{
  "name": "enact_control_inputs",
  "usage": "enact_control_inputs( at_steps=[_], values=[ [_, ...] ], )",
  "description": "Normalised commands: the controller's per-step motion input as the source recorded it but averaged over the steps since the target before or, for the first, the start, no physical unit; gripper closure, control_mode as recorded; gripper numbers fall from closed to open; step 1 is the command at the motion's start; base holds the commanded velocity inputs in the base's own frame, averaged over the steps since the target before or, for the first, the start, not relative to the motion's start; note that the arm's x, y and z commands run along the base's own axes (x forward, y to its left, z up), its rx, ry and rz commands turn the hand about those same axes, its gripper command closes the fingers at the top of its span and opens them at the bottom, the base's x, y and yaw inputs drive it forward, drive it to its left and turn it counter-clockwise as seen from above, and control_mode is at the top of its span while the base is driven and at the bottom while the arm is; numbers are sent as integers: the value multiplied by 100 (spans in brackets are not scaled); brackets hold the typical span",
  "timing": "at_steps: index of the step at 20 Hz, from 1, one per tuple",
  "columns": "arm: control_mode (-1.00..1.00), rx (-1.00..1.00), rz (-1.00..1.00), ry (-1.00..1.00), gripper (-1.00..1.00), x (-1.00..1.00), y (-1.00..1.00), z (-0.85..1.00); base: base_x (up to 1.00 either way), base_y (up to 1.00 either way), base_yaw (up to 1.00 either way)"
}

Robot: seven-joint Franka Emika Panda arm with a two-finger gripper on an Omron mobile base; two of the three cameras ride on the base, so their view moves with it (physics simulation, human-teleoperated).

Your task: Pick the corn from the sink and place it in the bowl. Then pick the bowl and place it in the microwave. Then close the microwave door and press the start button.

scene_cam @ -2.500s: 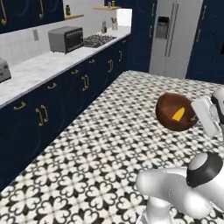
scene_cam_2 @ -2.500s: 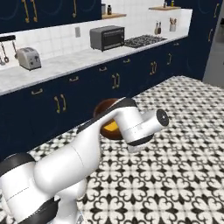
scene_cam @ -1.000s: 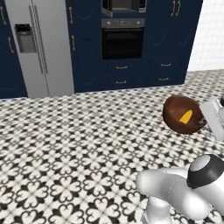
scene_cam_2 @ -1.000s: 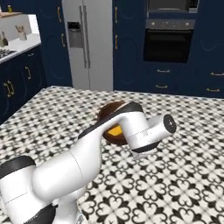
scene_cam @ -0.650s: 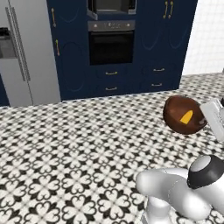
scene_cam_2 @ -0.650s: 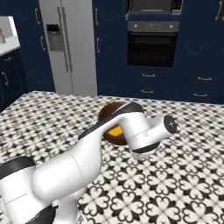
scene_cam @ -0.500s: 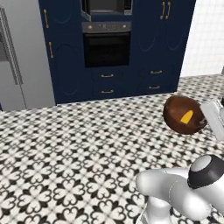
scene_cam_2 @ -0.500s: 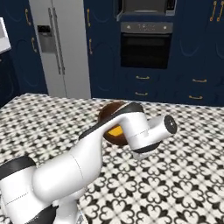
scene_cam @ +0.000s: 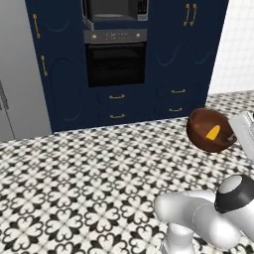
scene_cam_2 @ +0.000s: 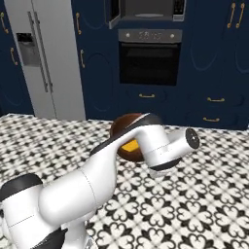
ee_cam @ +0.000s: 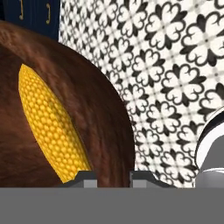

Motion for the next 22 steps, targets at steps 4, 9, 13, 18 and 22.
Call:
enact_control_inputs(
  at_steps=[4, 9, 13, 18, 22],
  values=[
    [100, 0, 0, 0, 100, 0, 0, 0, 100, 0, 0],
    [100, 0, 0, 0, 100, 0, 0, 0, 100, 0, 3],
    [100, 0, 0, 0, 100, 0, 0, 0, 100, 0, 6],
    [100, 0, 0, 0, 100, 0, 0, 0, 100, 13, 13],
    [100, 0, 0, 0, 100, 0, 0, 0, 100, 0, 14]
  ],
)
